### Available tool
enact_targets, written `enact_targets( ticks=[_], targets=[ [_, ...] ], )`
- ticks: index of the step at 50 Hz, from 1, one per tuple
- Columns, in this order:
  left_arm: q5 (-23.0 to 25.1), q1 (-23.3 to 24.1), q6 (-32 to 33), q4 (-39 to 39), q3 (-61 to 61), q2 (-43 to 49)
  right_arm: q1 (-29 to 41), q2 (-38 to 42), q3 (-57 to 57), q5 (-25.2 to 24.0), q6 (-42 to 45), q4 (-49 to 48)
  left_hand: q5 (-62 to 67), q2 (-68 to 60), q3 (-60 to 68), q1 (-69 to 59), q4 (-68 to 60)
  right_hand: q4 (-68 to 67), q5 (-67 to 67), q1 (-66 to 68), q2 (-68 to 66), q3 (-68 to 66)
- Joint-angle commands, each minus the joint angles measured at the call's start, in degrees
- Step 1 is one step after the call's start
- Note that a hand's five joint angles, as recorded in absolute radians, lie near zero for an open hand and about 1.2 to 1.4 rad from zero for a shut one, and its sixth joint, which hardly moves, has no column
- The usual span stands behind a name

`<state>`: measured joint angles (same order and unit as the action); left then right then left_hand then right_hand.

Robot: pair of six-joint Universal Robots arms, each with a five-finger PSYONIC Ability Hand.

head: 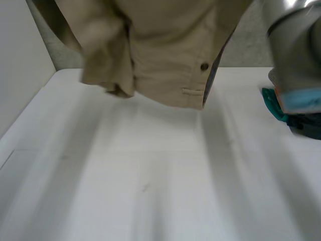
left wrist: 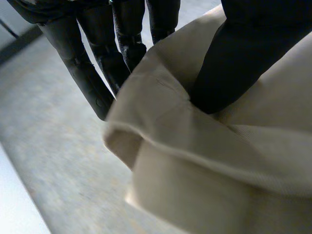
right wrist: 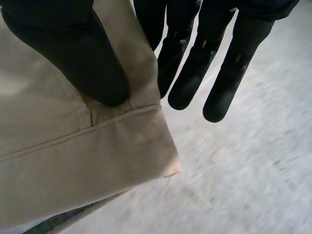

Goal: Fold the laundry.

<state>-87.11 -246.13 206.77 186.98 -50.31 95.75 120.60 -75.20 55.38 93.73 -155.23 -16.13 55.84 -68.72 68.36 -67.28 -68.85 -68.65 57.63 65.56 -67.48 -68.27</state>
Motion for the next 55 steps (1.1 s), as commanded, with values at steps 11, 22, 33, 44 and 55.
enact_targets(
  ticks=[11,22,33,44,55],
  targets=[
    [1.4,-2.8,-2.1,-4.6,11.0,29.8,0.4,17.9,-3.9,2.2,-1.8,9.3,14.2,-11.3,11.6,-12.7,-11.2,-11.3,12.4,14.4,-12.5,-11.7],
    [4.2,-3.5,-0.3,9.3,10.9,49.5,-0.5,35.0,-3.2,8.1,0.5,-4.2,14.2,-11.3,11.6,-12.7,-11.2,-11.3,12.4,14.4,-12.5,-11.7],
    [0.6,-3.8,9.4,19.7,21.5,56.8,-0.6,41.3,-4.9,11.0,8.5,-33.8,-9.1,12.0,-11.6,10.6,12.1,-1.8,2.9,4.9,-3.0,-2.2],
    [0.0,-3.5,8.5,7.8,24.7,54.9,-1.3,41.7,-8.6,5.6,7.3,-26.7,-55.8,58.7,-58.4,57.3,58.8,58.7,-57.6,-55.6,57.5,58.3],
    [-8.0,-3.0,7.2,-6.5,6.7,36.4,-4.3,26.0,-2.3,-0.4,-0.5,2.6,-55.8,58.7,-58.4,57.3,58.8,58.7,-57.6,-55.6,57.5,58.3]
  ],
)
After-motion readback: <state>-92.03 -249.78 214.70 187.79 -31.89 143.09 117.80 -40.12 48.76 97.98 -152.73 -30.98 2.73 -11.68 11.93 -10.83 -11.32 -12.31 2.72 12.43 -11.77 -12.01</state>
